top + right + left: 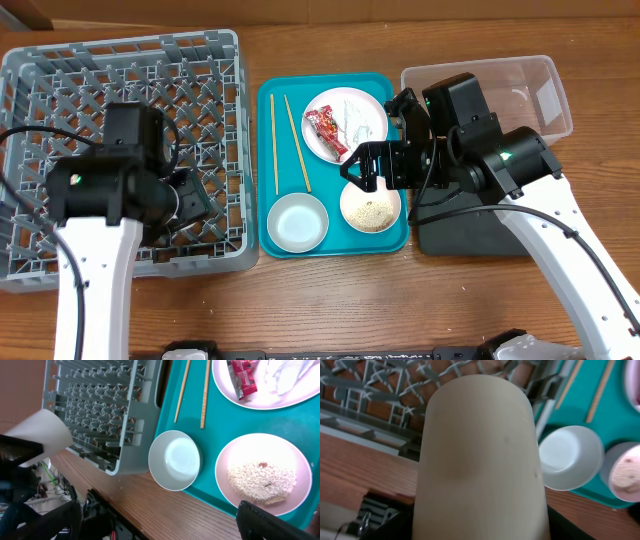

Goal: Sort waste into correct bins and load items into the dishwasher
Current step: 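Place the white cup into the dish rack with the left gripper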

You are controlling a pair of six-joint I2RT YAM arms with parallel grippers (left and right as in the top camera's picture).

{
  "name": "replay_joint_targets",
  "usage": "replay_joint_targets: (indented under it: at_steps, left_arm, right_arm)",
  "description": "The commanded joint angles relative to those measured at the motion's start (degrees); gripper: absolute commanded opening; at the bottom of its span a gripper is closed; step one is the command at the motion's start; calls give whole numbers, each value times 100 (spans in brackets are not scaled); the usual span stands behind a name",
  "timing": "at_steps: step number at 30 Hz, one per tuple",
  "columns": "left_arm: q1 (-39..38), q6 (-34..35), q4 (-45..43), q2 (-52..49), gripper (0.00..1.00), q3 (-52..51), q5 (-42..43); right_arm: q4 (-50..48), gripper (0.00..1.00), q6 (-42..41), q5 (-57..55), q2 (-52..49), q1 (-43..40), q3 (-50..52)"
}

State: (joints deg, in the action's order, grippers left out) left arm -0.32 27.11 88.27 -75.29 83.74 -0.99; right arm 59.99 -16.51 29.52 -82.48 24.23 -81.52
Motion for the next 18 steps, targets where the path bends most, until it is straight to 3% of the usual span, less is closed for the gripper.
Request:
replay_joint_targets:
  at_steps: [1,10,16,17,18]
  left_arm:
    - [37,212,-44,-210,54,-450,-409]
    - [568,111,-688,-245,56,-1449,-144]
    - [1220,-450,-1394,-249,56,-1971,914]
    - [1250,-479,-1399,-249,57,-2028,1040]
    - [1263,-492,-1386,-249,64,-2046,1110]
  right_arm:
    - [-20,100,39,-149,7,20,17]
    - [52,100,37,-297,7,20,17]
    - [59,100,35,-387,7,20,17]
    - [63,100,37,-402,7,20,17]
    - [68,100,37,-400,7,20,17]
